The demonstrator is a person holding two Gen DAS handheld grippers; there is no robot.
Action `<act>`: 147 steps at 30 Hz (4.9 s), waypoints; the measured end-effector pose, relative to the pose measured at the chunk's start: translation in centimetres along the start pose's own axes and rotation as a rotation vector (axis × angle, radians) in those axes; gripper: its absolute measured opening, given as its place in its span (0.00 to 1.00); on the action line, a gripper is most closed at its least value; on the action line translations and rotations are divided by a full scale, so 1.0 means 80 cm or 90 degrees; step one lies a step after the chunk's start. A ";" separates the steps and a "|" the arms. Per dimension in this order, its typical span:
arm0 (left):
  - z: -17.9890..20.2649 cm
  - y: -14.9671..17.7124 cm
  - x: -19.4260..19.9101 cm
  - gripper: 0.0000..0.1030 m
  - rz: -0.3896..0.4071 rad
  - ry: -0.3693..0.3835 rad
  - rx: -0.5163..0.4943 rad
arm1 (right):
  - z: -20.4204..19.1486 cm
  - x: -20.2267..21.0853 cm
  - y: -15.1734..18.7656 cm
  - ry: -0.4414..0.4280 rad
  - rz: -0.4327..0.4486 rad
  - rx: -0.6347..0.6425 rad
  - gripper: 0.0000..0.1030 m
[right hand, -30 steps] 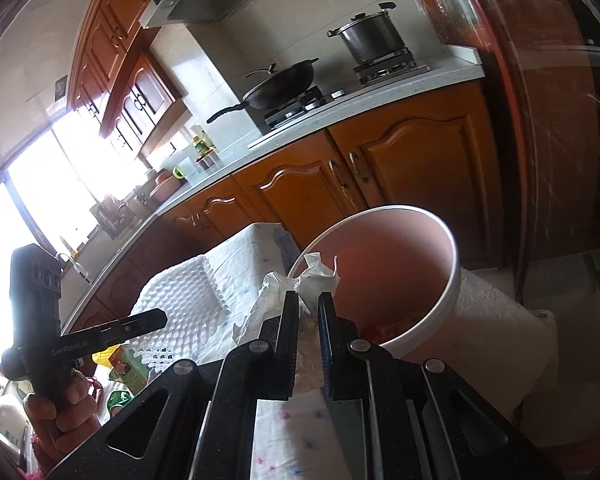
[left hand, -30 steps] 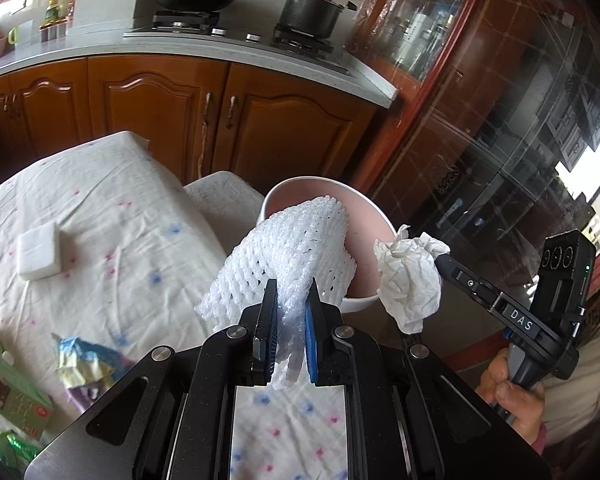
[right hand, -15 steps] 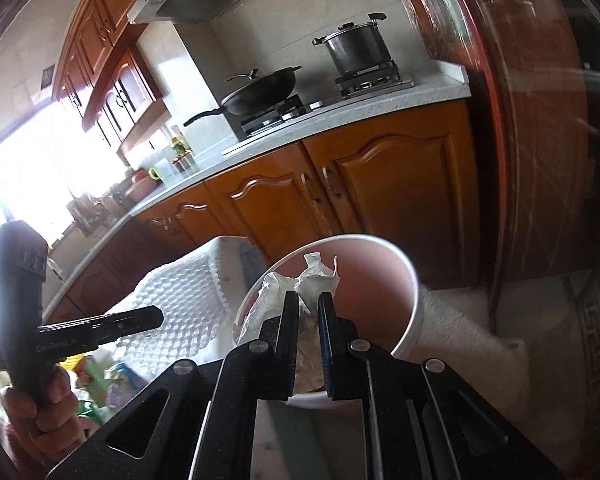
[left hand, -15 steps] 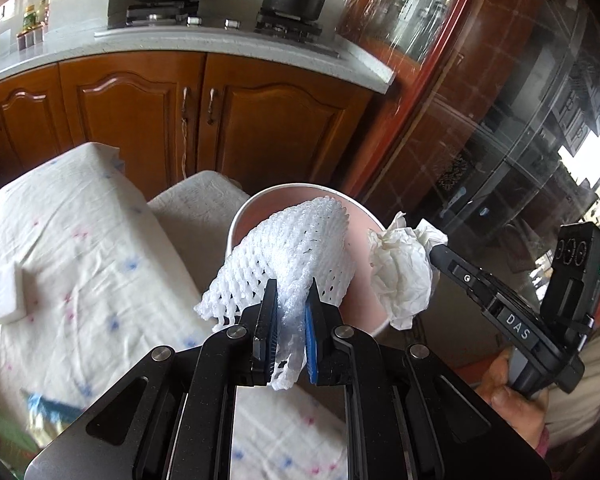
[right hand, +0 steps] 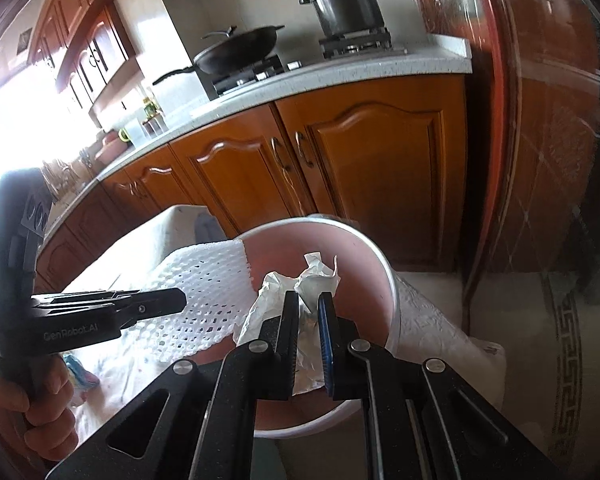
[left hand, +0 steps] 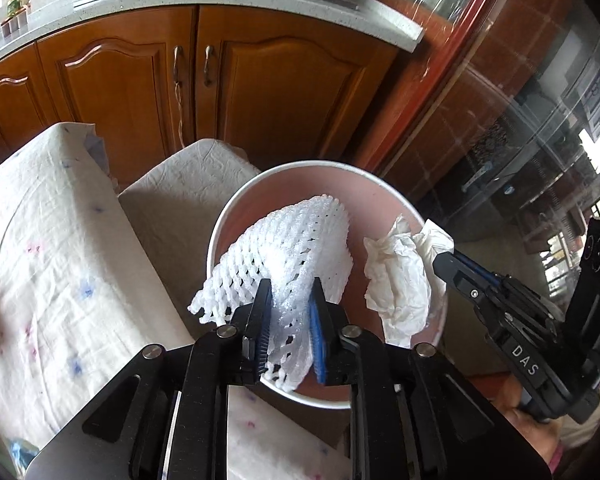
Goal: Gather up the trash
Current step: 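Move both held items over the bucket and release them inside, then grasp the white sponge with the left tool while the right tool grasps the colourful wrapper, then carry the sponge and wrapper over the bucket and open both tools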
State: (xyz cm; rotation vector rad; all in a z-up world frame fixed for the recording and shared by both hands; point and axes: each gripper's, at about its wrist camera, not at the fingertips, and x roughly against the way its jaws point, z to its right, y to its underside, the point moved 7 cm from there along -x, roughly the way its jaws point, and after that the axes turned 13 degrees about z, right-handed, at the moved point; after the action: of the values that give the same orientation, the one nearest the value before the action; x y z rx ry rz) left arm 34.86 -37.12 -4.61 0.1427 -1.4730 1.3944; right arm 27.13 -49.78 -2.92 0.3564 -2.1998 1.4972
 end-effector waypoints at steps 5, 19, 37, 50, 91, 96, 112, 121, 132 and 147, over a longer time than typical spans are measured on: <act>0.001 0.003 -0.009 0.42 -0.009 0.004 0.002 | 0.008 -0.010 0.009 0.001 -0.024 -0.018 0.17; -0.023 0.012 0.039 0.57 0.044 0.002 0.047 | 0.012 0.020 0.001 -0.020 0.018 -0.074 0.68; -0.070 0.070 0.154 0.64 0.160 -0.046 0.108 | -0.034 0.073 0.020 -0.071 0.061 -0.099 0.79; -0.109 0.119 0.207 0.65 0.184 -0.078 0.147 | -0.083 0.088 0.053 -0.115 0.044 -0.088 0.80; -0.323 0.079 0.246 0.73 0.160 -0.234 0.246 | -0.329 0.012 0.137 -0.299 -0.084 0.063 0.80; -0.332 0.060 0.206 0.74 0.126 -0.247 0.227 | -0.342 -0.021 0.156 -0.300 -0.127 0.072 0.59; -0.357 0.065 0.106 0.74 0.008 -0.348 0.186 | -0.291 0.009 0.132 -0.293 -0.094 0.057 0.05; -0.335 0.062 0.113 0.55 0.040 -0.302 0.185 | -0.254 0.024 0.112 -0.265 -0.062 0.034 0.05; -0.246 0.071 0.180 0.55 0.096 -0.195 0.153 | -0.210 0.049 0.087 -0.230 -0.019 0.005 0.05; -0.132 0.096 0.182 0.55 0.103 -0.126 0.102 | -0.142 0.082 0.066 -0.172 0.025 -0.026 0.05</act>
State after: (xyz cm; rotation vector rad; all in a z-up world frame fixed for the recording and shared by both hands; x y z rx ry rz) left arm 29.29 -18.63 -1.68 0.2748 -1.5610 1.6697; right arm 21.59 -36.97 -0.43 0.5327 -2.4551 1.4956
